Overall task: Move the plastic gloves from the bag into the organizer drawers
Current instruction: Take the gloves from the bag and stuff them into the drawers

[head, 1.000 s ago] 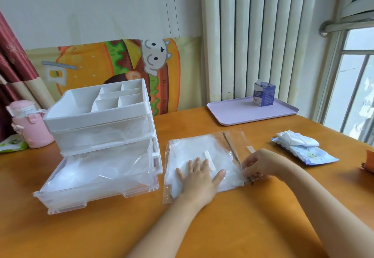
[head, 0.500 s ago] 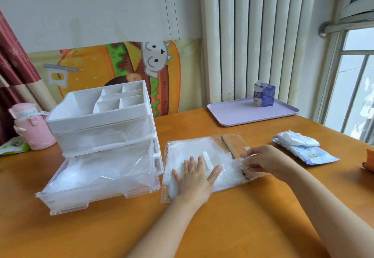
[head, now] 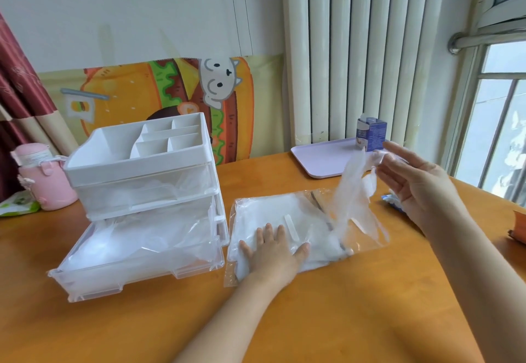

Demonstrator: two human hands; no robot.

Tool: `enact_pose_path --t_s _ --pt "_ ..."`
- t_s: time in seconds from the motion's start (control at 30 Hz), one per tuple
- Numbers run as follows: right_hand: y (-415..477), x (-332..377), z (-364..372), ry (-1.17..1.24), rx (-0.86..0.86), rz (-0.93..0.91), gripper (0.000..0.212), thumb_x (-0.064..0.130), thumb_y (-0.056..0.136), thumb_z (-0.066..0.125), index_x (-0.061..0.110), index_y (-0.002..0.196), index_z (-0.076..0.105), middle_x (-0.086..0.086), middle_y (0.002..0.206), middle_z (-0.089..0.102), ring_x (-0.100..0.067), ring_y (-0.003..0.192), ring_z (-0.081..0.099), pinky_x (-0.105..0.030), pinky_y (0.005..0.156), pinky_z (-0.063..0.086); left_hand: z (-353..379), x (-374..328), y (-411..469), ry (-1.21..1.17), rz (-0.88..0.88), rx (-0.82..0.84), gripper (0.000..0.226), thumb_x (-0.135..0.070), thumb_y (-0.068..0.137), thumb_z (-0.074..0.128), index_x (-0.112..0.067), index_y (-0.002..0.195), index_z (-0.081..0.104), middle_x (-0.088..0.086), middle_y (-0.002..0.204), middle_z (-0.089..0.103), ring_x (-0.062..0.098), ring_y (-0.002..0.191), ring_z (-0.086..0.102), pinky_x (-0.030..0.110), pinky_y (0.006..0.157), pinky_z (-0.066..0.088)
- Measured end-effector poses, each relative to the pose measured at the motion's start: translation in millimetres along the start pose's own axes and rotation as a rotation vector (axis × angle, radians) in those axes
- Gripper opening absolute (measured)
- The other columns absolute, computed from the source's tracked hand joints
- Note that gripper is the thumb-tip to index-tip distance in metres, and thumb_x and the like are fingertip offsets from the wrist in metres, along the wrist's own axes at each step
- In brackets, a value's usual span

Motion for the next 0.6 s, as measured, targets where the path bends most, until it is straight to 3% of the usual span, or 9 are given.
enact_pose_path --t_s 0.07,0.17,0.27,0.33,0.4,0.43,0.5,0.6 --pt "-4 2 10 0.012 0.091 0.02 0.03 0.005 0.079 0.065 0.013 0.108 0.066 -0.005 0.086 0.073 -0.011 0.077 0.07 -0.02 0.076 0.057 -6 -6 1 -0.18 0.083 -0.061 0.081 -0.065 0.092 0.037 -0.02 0.154 0.012 0.003 0.162 0.006 0.019 0.149 0.001 0.053 0.117 -0.003" --pt "-7 -7 19 -0.058 0.176 0.095 0.052 0.018 0.057 0.079 0.011 0.106 0.067 -0.007 0.08 0.073 -0.012 0.07 0.07 -0.021 0.071 0.058 -20 -24 -6 -0.629 0.32 -0.105 0.087 -0.057 0.082 0.064 -0.025 0.151 0.022 -0.009 0.157 0.022 0.008 0.144 0.02 0.028 0.116 0.018" --pt "-11 -20 30 -0.11 0.306 0.129 0.057 0.027 0.047 0.09 0.012 0.1 0.073 -0.01 0.08 0.072 -0.015 0.074 0.07 -0.023 0.074 0.057 -28 -44 -11 -0.924 0.419 -0.054 0.086 -0.059 0.07 0.075 -0.037 0.144 0.036 -0.017 0.148 0.038 0.004 0.133 0.039 0.027 0.109 0.035" --pt "-17 -27 40 -0.153 0.387 0.152 0.048 0.023 0.056 0.083 0.011 0.101 0.072 -0.011 0.082 0.072 -0.017 0.079 0.071 -0.023 0.078 0.056 -28 -50 -9 -1.049 0.395 -0.062 0.063 -0.046 0.077 0.076 -0.033 0.134 0.052 -0.014 0.135 0.055 0.005 0.12 0.054 0.027 0.1 0.046" --pt "-23 -31 48 -0.202 0.453 0.164 0.036 0.016 0.075 0.07 0.009 0.11 0.067 -0.012 0.091 0.073 -0.019 0.089 0.07 -0.024 0.085 0.055 -31 -49 -8 -1.17 0.302 -0.122 0.019 -0.023 0.087 0.07 -0.021 0.106 0.069 0.002 0.113 0.07 0.019 0.106 0.066 0.027 0.087 0.054" --pt "-24 -32 48 -0.252 0.457 0.152 0.031 0.014 0.082 0.064 0.009 0.113 0.066 -0.011 0.096 0.073 -0.019 0.094 0.07 -0.025 0.089 0.053 -32 -47 -7 -1.237 0.241 -0.141 0.007 -0.016 0.09 0.066 -0.018 0.094 0.071 0.009 0.103 0.072 0.026 0.101 0.068 0.029 0.084 0.056" --pt "-23 -30 45 -0.459 0.399 0.061 0.024 0.014 0.087 0.063 0.015 0.111 0.066 -0.004 0.101 0.074 -0.015 0.097 0.069 -0.028 0.092 0.052 -33 -39 -2 -1.426 0.122 -0.126 0.01 -0.009 0.089 0.065 -0.013 0.084 0.073 0.012 0.093 0.074 0.026 0.094 0.069 0.032 0.083 0.057" --pt "-20 -26 40 -0.82 0.292 -0.053 0.03 0.034 0.072 0.076 0.022 0.099 0.07 0.006 0.092 0.073 -0.006 0.086 0.068 -0.023 0.083 0.054 -33 -25 5 -1.7 -0.065 -0.064 0.004 -0.011 0.083 0.073 -0.008 0.081 0.072 0.01 0.087 0.074 0.022 0.083 0.069 0.031 0.077 0.055"
Point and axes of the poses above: each hand's wrist, its own y-axis towards the middle knuckle, its own z-axis out of the palm, x = y × z, the point moved 3 cm from there along y, towards the middle knuckle
